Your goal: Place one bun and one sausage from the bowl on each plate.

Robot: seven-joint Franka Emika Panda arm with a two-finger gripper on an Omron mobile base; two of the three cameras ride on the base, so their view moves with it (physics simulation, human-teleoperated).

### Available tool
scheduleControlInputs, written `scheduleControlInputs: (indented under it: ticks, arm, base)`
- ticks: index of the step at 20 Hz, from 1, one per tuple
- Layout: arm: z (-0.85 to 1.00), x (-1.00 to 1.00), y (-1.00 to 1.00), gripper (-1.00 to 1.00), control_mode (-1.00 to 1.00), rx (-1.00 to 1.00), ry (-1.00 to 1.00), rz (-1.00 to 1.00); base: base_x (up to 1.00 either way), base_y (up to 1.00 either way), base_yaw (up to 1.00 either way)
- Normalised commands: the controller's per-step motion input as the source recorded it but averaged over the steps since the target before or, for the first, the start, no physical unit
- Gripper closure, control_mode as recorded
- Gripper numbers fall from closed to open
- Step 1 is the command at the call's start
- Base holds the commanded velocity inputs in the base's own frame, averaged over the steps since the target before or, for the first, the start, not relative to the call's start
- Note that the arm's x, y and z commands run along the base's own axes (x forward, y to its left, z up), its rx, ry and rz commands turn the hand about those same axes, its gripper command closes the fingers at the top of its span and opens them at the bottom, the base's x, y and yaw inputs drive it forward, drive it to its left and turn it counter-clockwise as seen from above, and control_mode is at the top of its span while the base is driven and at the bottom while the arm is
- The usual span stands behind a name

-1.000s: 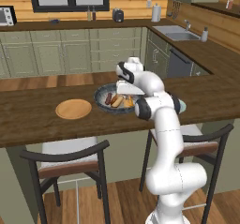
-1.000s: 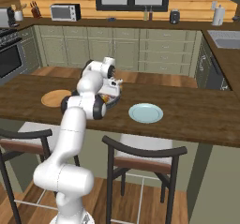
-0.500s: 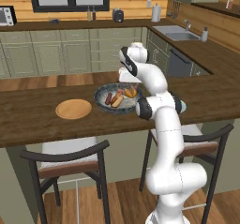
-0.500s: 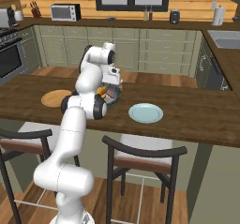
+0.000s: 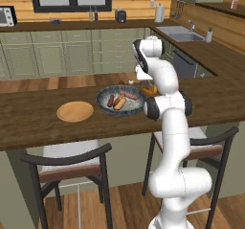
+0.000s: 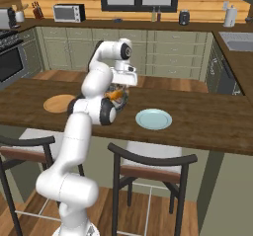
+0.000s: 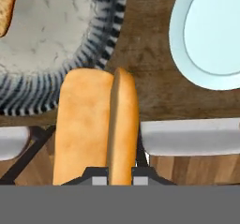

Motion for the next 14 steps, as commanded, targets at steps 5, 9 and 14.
scheduleControlInputs:
  ticks: [5,9,14]
  arm:
    - [-0.32,-0.26,-0.87,1.00,-1.00,0.00,-0.22,0.08]
    - [-0.63,-0.03,-0.67,1.00,-1.00,0.00,-0.30,0.16]
    - [-0.66,0.00,-0.42,1.00,-1.00,0.00,-0.36,0.16]
  base:
    - [0.00,0.00,0.00]
    - [0.00,0.00,0.00]
    - [0.00,0.00,0.00]
